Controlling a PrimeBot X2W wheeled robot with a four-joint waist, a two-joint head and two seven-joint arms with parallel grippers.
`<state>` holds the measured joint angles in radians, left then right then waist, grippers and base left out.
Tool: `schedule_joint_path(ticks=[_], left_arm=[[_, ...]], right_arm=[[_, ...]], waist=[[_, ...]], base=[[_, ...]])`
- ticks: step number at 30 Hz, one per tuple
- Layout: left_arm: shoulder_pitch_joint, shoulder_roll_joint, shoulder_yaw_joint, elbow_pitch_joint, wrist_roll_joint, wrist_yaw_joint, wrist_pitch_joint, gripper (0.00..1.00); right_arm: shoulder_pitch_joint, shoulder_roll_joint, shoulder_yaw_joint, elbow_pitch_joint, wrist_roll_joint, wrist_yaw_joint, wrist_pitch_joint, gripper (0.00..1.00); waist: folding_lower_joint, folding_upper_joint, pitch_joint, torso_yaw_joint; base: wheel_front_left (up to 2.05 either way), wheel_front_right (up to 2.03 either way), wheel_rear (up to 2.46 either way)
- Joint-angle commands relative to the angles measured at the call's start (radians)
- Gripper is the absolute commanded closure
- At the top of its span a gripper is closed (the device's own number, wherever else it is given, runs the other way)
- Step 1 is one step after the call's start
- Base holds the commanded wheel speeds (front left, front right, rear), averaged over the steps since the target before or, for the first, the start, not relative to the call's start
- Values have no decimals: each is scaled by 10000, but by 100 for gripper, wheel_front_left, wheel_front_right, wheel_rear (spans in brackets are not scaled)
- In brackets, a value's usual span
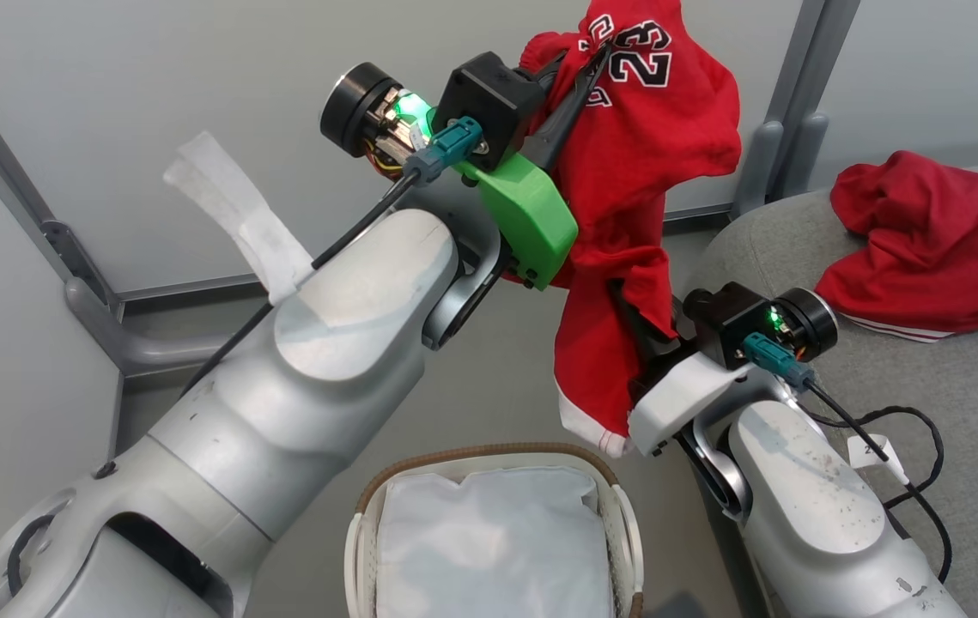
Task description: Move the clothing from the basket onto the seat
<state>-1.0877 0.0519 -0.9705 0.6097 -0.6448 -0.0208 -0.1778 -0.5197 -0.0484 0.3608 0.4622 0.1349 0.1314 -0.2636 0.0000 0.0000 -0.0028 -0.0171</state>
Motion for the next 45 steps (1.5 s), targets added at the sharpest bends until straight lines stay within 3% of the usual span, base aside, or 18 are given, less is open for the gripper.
schedule_joint_path(ticks=[1,6,7,9,10,16,21,26,36,45], left_arm=[[182,76,45,59,-76,-20,-110,100],[514,222,132,254,-206,-46,-331,100],[592,232,149,257,-222,-49,-389,92],[851,270,139,213,-306,-201,-531,18],[1025,309,182,221,-350,-206,-594,0],[2220,674,530,-96,-132,-166,-880,0],[3641,1064,1233,-730,456,-21,-873,0],[5102,1216,2132,-1052,895,-152,-875,0],[7175,1126,3501,-1269,1696,-597,-867,0],[7699,597,4125,-1464,2527,-852,-867,0]], right_arm=[[165,-38,-10,-96,-11,-14,-18,100],[178,-35,-163,-270,-3,-14,-18,100],[175,-38,-228,-316,-13,-14,-18,100],[169,-35,-360,-396,-52,-14,-18,100],[157,-37,-451,-442,-68,-14,-18,100],[123,-37,-1099,-792,-246,-14,-18,100],[252,-34,-1684,-1040,-403,-14,-18,100],[437,-35,-2081,-1293,-608,-14,-18,100],[618,-35,-2558,-1480,-904,-14,-18,100],[510,-38,-2939,-1341,-1283,-14,-18,100]], waist=[[0,0,10,-49],[0,0,55,-138],[0,0,64,-150],[0,0,83,-166],[0,0,94,-169],[0,0,167,-200],[0,0,249,-208],[0,0,311,-253],[0,0,293,-403],[0,0,445,-803]], base=[[0,0,0],[0,0,0],[0,0,0],[0,0,0],[0,0,0],[0,0,0],[0,0,0],[0,0,0],[0,0,0],[0,0,0]])
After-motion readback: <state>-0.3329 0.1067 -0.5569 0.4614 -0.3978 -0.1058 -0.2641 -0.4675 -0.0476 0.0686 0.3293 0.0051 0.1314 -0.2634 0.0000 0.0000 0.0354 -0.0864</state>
